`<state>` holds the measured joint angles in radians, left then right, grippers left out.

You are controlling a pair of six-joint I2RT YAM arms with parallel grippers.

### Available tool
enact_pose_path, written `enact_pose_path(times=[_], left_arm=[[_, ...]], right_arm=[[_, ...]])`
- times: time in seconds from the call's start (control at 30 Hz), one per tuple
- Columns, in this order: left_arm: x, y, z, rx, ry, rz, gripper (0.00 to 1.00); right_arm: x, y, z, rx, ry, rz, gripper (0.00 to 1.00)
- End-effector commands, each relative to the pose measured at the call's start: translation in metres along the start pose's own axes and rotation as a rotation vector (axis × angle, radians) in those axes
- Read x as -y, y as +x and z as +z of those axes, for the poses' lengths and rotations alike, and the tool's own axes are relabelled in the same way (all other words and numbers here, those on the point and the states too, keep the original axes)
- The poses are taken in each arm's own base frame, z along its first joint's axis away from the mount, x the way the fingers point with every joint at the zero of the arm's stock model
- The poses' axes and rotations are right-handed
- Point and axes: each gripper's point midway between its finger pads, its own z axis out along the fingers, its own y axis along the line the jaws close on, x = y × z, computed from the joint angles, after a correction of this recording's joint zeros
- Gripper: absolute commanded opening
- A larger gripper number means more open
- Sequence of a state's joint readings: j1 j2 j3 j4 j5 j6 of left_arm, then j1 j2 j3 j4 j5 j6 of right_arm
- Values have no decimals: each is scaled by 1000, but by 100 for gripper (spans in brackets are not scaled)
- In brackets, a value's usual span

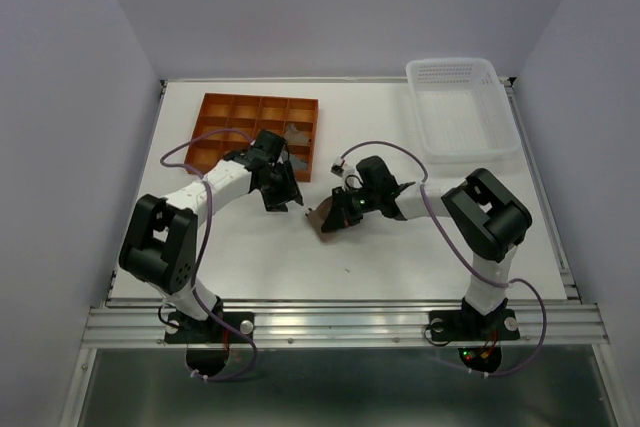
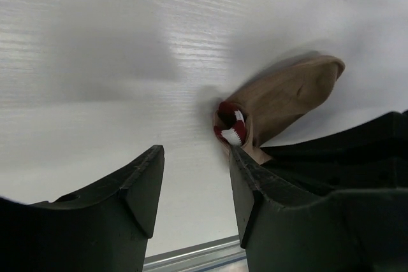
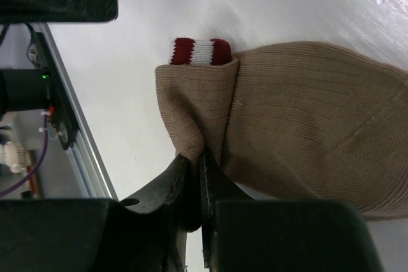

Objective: Roll the socks

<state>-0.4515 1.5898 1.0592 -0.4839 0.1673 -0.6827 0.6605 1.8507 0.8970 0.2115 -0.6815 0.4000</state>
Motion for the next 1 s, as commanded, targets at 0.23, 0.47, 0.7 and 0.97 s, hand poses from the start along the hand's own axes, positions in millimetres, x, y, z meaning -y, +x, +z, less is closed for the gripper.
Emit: enact_pose_path(times=[0.23,0.47,0.7,0.97], left_arm=[[33,16,1,-28,192,76,56],[48,13,10,-29,222,102,56],[48,13,23,-54,205,121,55],[45,13,36,-69,188,126,53]], right_arm=[[8,-24,-2,32,-88,137,9],[20,-20,2,12,-85,203,11],[30,-27,0,32,-65,237,13],[37,-30,3,28,-23,245,18]])
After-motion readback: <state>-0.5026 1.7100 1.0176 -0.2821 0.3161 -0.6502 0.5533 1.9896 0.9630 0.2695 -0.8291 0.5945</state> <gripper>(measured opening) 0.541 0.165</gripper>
